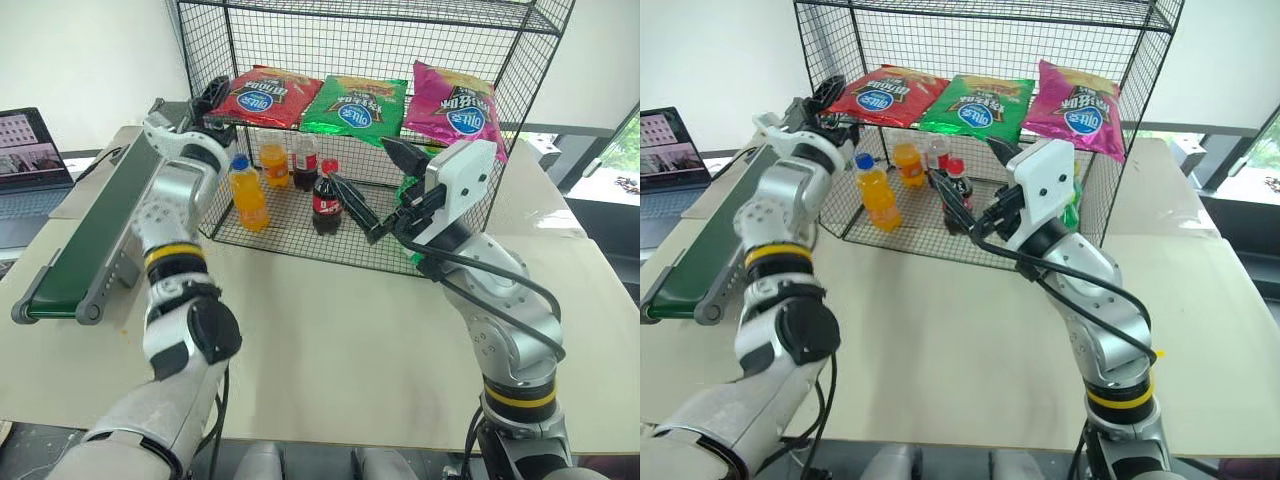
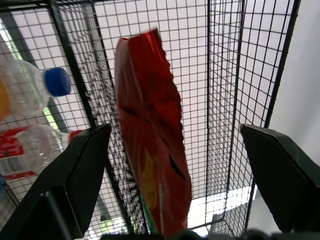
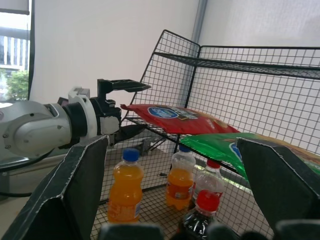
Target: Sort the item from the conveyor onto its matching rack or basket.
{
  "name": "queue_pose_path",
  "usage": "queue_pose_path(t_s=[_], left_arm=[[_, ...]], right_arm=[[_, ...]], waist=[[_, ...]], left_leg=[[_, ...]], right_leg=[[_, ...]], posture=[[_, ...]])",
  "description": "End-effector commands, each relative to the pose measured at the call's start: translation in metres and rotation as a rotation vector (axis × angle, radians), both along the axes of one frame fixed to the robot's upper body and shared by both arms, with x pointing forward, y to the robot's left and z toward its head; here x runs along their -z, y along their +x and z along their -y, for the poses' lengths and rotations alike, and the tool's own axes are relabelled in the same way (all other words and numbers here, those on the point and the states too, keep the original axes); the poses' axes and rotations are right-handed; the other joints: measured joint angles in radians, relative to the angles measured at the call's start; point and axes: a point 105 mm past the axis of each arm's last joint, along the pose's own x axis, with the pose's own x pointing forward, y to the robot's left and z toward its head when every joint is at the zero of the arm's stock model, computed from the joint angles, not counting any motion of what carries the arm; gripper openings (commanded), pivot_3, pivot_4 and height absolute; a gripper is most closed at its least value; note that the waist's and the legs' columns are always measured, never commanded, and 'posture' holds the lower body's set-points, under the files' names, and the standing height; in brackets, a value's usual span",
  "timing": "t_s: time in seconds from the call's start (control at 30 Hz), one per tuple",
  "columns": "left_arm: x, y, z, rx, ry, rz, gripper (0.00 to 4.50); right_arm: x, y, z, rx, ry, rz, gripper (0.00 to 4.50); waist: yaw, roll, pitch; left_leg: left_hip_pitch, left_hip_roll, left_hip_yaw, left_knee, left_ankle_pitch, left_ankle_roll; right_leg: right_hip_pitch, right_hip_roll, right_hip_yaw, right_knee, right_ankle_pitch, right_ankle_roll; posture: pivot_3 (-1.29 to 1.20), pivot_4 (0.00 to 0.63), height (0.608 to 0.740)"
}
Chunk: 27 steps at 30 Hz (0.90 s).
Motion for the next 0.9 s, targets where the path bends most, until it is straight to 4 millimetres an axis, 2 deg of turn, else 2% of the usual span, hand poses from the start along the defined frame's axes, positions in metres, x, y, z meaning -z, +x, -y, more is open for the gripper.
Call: queue_pose_path(t_s=[0.03,0.07,0.1,0.13,0.2,0.4,0.47,0.6,0.7,0.9], left_arm=[[-0.014,-0.042,0.001,0.013,0.306,0.090,4.44],[-0.010,-0.051,0.002,0.013,0.399,0.103,4.44],[-0.001,-0.064,0.002,0.016,0.572,0.121,4.44],[0.011,-0.077,0.002,0.024,0.745,0.131,4.44],[0.039,-0.092,0.001,0.041,0.979,0.108,4.44],[0.137,-0.103,-0.001,0.006,1.434,0.082,4.44],[0.159,-0.106,0.006,0.030,1.439,0.093,4.44],[0.178,-0.098,0.006,-0.033,1.443,0.088,4.44],[0.178,-0.090,0.014,-0.044,1.425,0.119,4.44],[0.178,-0.084,0.023,0.013,1.382,0.161,4.44]], right_arm=[[0.001,-0.007,0.005,-0.016,0.009,0.016,4.50],[0.006,-0.007,0.007,-0.013,0.005,0.001,4.50],[0.016,-0.006,0.012,0.009,0.002,-0.032,4.50],[0.027,-0.006,0.019,0.040,-0.005,-0.066,4.50],[0.049,-0.008,0.032,0.102,-0.013,-0.126,4.50],[0.111,-0.012,0.055,0.259,0.001,-0.291,4.50],[0.121,-0.012,0.058,0.296,0.011,-0.313,4.50],[0.141,-0.014,0.069,0.375,0.021,-0.343,4.50],[0.152,-0.016,0.079,0.434,0.029,-0.359,4.50],[0.155,-0.015,0.085,0.467,0.033,-0.350,4.50]], waist=[[0.002,0.000,0.000],[0.003,0.000,0.000],[0.003,0.000,0.000],[0.003,0.000,0.000],[0.003,0.000,0.000],[0.005,0.001,0.000],[0.003,0.001,0.000],[0.003,0.000,0.001],[0.006,-0.001,0.000],[0.001,-0.001,0.000]], left_leg=[[0.000,0.000,0.000,0.000,0.000,0.000],[0.000,0.000,0.000,0.000,0.000,-0.001],[0.000,0.000,-0.001,0.000,0.001,-0.001],[0.000,0.000,-0.001,0.000,0.001,-0.002],[0.001,0.000,-0.001,-0.001,0.001,-0.002],[0.006,-0.006,0.001,-0.012,0.007,-0.010],[0.005,-0.007,0.001,-0.012,0.008,-0.009],[0.003,-0.007,0.001,-0.012,0.008,-0.008],[0.002,-0.007,0.001,-0.012,0.007,-0.005],[0.001,-0.009,0.001,-0.011,0.006,-0.004]], right_leg=[[0.000,0.000,0.000,0.000,0.000,0.000],[0.000,0.000,0.000,0.000,0.000,0.000],[0.000,0.000,0.000,0.001,0.000,0.000],[0.000,0.000,0.000,0.000,0.000,0.000],[0.001,0.000,0.000,0.001,0.000,0.000],[0.002,-0.007,0.000,-0.003,0.000,0.000],[0.001,-0.007,0.000,-0.003,0.000,0.000],[0.000,-0.007,0.000,-0.003,-0.001,0.000],[0.000,-0.007,0.000,-0.004,-0.001,0.000],[0.000,-0.010,0.000,-0.004,-0.001,0.001]], posture=[[0.00,0.150,0.738],[0.00,0.150,0.738],[0.00,0.150,0.738],[0.00,0.150,0.738],[0.00,0.150,0.738],[0.00,0.150,0.738],[0.00,0.150,0.738],[0.00,0.150,0.738],[0.00,0.150,0.738],[0.00,0.150,0.738]])
